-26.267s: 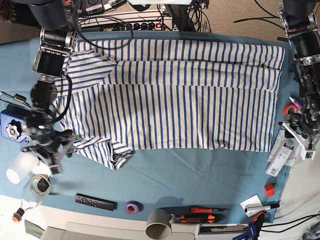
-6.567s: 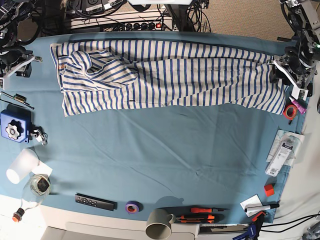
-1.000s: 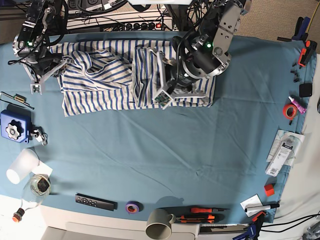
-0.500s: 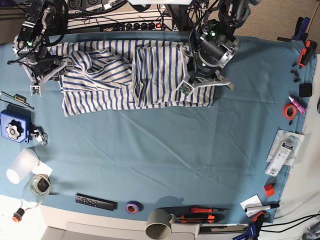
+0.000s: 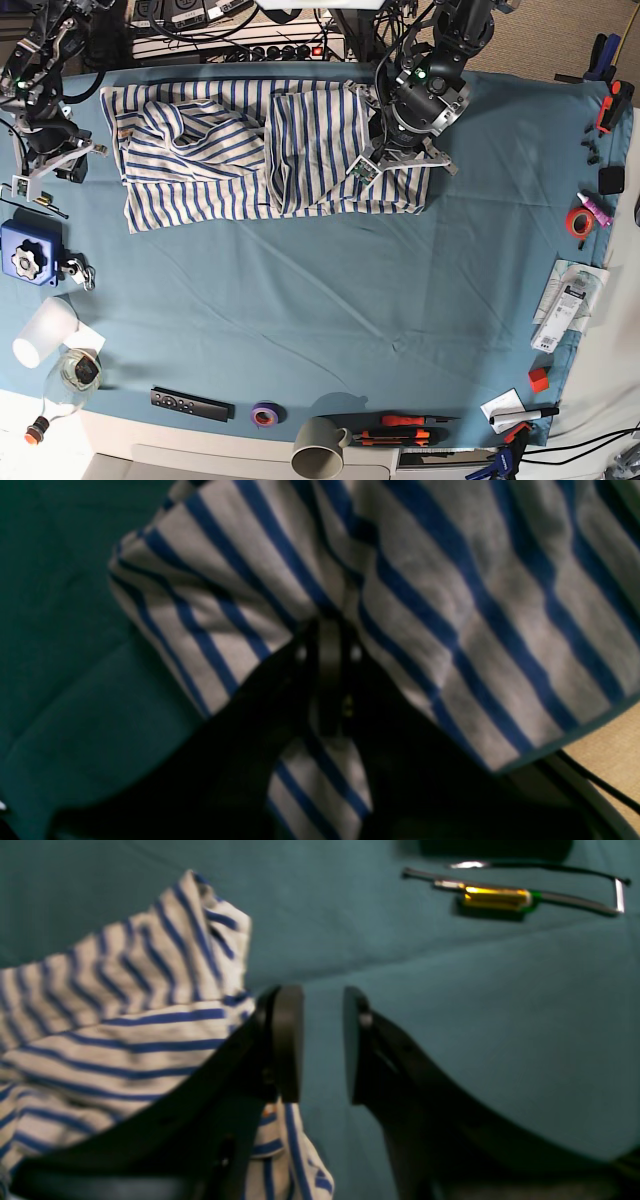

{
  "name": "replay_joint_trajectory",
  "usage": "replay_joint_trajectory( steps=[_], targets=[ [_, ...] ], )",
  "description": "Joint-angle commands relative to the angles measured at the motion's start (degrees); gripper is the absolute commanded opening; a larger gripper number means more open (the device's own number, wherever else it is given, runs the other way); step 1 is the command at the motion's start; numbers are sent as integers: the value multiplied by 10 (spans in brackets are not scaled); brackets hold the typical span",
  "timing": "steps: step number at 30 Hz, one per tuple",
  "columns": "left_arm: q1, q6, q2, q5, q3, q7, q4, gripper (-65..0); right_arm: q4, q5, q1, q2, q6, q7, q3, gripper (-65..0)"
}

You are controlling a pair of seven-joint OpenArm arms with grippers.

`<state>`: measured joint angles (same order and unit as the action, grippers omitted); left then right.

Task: Fold the T-shirt properly
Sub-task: 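Grasp the opposite shirt end with the right gripper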

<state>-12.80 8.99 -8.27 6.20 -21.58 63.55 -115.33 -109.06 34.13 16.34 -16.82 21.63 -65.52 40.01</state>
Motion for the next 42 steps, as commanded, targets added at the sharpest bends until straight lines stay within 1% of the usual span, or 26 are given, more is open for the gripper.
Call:
replay_joint_trajectory(
  steps=[1,3,5,9,10,13,17,21,23,25,26,29,31,35,37,38,42],
  targets=[
    [4,0,2,-7,0,-6,-9,-631,-7,10,-3,-10,9,2,5,-462],
    [4,0,2,-18,0,-6,-9,-631,-7,13,-1,-10,23,0,4,-396],
    [4,0,2,-25,0,-6,-9,-631,-7,12,0,-10,34,2,4,-377],
    [4,0,2,-26,0,-6,-9,-631,-7,23,0,-10,34,4,4,-377],
    [4,0,2,-26,0,-6,-9,-631,-7,38,0,-10,30,-3,4,-377],
    [4,0,2,-26,0,-6,-9,-631,11,81,-3,-10,31,-10,4,-377],
    [4,0,2,-26,0,-6,-9,-630,80,135,-33,-10,52,-47,4,-377],
    [4,0,2,-26,0,-6,-9,-631,157,163,-65,-10,70,-61,4,-377],
    [4,0,2,-26,0,-6,-9,-630,196,183,-85,-10,79,-95,4,-377],
    [4,0,2,-26,0,-6,-9,-631,239,203,-104,-10,96,-132,4,-377],
    [4,0,2,-26,0,-6,-9,-630,260,205,-112,-10,101,-142,4,-377],
    [4,0,2,-26,0,-6,-9,-630,308,204,-123,-10,108,-143,4,-377],
    [4,0,2,-26,0,-6,-9,-630,322,204,-122,-10,109,-136,4,-377],
    [4,0,2,-26,0,-9,-9,-631,327,205,-122,-10,109,-145,4,-378],
    [4,0,2,-26,0,-17,-9,-631,327,205,-122,-9,109,-145,4,-392],
    [4,0,2,-26,0,-20,-9,-630,327,205,-122,-9,109,-145,4,-415],
    [4,0,2,-26,0,-21,-9,-630,327,205,-122,-8,109,-145,4,-543]
  ],
)
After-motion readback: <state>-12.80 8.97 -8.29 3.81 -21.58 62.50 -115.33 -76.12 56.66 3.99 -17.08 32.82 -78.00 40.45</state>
